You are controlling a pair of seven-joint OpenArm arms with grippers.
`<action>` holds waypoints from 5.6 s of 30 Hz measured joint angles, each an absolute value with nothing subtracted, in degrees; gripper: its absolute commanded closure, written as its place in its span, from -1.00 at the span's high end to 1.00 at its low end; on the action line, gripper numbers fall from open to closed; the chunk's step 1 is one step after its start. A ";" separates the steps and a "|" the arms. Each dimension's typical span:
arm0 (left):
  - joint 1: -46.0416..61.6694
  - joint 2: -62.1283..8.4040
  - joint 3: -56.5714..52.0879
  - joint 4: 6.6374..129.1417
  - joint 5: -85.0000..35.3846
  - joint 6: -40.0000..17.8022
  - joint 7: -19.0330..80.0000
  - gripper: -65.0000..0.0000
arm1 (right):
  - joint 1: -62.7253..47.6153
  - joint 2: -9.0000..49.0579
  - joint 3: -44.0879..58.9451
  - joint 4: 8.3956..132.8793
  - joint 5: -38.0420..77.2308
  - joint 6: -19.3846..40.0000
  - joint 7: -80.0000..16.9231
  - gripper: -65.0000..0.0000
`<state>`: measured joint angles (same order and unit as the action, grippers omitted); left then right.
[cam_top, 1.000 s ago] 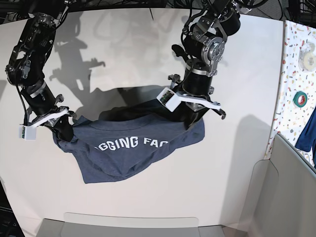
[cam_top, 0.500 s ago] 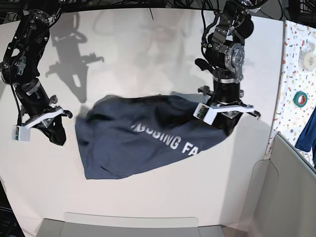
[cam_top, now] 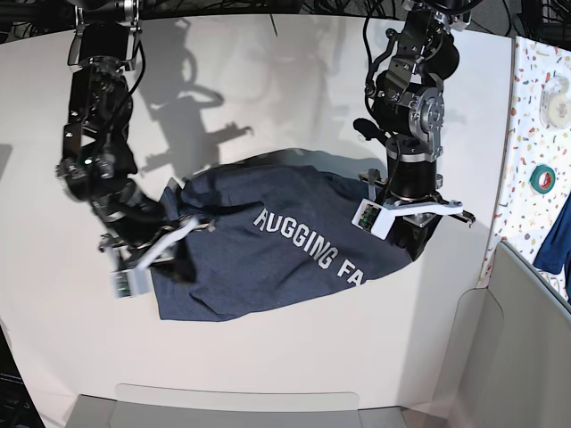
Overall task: Layout the t-shirt on the table in an organized manner, then fold the t-shirt properly
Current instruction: 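Lower the shirt and regrasp its edge with the right gripper, then lift the shirt high with both grippers and swing it away from the robot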
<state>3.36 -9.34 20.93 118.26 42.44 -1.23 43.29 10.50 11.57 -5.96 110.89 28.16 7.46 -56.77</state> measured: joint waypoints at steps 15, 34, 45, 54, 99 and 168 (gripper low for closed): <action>3.22 -9.21 20.88 117.40 42.41 -1.15 43.13 -1.00 | 3.25 14.44 -43.86 116.40 -19.84 7.94 -56.73 -0.26; 3.20 -9.19 20.99 117.03 42.46 -1.10 43.24 -1.00 | -2.52 15.07 -49.80 113.01 -40.60 15.55 -56.38 -0.25; 3.22 -9.10 21.04 117.03 42.50 -1.08 43.22 -1.00 | -1.96 10.74 -52.01 108.60 -40.58 15.70 -55.51 -0.25; 3.55 -9.08 21.04 117.01 42.50 -1.08 43.18 -1.00 | 0.19 8.69 -52.05 100.05 -40.38 15.70 -55.48 -0.25; 3.81 -9.06 21.04 117.05 42.22 -1.34 43.24 -1.00 | 4.51 2.59 -51.64 85.84 -41.87 14.87 -53.17 -0.98; -40.88 -13.28 -3.42 117.80 41.78 -2.00 28.10 -1.00 | 35.99 -8.56 -38.09 94.52 -26.92 -14.63 -14.33 -1.00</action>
